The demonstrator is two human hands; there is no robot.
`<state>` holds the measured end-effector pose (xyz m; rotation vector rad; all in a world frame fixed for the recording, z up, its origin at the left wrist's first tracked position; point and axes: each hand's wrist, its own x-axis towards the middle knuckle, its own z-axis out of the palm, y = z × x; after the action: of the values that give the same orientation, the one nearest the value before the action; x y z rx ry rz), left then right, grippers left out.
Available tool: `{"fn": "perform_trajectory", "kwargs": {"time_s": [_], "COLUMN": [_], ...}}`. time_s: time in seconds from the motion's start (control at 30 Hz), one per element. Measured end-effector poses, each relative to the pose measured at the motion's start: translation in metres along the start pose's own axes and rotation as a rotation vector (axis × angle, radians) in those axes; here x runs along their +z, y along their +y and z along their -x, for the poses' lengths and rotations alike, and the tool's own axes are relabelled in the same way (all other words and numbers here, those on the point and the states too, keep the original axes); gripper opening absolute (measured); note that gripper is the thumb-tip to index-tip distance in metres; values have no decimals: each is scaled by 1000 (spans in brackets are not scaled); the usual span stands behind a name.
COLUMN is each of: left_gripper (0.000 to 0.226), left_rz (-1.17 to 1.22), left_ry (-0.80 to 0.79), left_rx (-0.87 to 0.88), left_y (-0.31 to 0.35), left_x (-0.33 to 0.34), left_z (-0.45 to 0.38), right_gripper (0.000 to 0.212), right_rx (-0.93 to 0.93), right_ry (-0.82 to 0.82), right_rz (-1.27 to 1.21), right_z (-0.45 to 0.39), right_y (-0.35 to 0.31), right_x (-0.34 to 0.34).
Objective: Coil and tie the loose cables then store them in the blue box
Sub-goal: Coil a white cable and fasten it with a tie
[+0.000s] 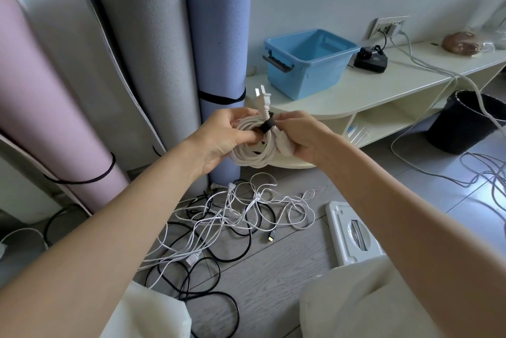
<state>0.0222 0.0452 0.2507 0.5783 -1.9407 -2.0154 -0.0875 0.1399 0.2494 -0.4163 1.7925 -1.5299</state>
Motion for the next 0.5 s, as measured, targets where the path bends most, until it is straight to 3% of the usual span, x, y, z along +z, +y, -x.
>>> {"fn": "perform_trajectory", "kwargs": {"time_s": [0.07, 0.13, 0.2, 0.27, 0.5], "left_gripper": [44, 32, 16, 16, 28], "left_rz": [14, 13, -6, -30, -104], "left_ry": [-66, -143, -117, -65, -180], "left_rx": [-77, -118, -107, -75, 60], "left_y": [1, 3, 4, 2, 2], "left_x": [-2, -1, 2, 5, 0], "left_z": [2, 5, 6, 5, 4], "right_gripper": [29, 29, 28, 29, 28], "right_rx": [-61, -127, -193, -221, 5], "right_ry": [55, 95, 120, 130, -2], "right_rz": [159, 300, 441, 518, 180], "right_z": [3, 3, 1, -1, 8], "right_y": [-2, -3, -3, -3, -10], "right_x": [-2, -3, -1, 3, -9]}}
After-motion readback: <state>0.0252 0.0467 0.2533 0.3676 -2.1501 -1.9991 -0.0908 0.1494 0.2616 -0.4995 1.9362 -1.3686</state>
